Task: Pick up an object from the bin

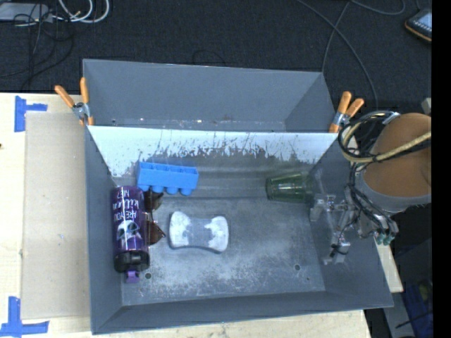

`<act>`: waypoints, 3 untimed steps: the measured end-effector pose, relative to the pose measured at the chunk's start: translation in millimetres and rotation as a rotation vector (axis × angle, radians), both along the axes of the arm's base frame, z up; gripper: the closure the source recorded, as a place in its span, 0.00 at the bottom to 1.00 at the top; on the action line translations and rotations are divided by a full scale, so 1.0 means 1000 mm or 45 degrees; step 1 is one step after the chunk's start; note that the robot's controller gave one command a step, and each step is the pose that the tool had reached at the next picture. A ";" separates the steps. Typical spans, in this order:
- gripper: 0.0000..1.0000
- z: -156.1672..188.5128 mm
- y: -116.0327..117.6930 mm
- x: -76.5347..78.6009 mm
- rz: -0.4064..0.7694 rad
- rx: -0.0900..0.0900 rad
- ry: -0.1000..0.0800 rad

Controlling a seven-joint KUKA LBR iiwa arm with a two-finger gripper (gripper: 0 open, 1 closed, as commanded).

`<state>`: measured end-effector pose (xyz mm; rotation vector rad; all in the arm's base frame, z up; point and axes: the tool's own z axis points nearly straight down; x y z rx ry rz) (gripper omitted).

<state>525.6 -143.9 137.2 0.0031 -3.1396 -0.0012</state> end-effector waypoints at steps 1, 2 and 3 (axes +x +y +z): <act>0.00 -0.050 0.020 0.090 -0.054 0.010 -0.020; 0.00 -0.088 0.017 0.139 -0.041 0.024 0.148; 0.00 -0.061 0.023 0.116 -0.051 0.013 -0.023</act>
Offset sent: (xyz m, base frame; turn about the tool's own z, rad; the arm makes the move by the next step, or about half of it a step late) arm 0.0896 0.0348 -0.0258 0.1708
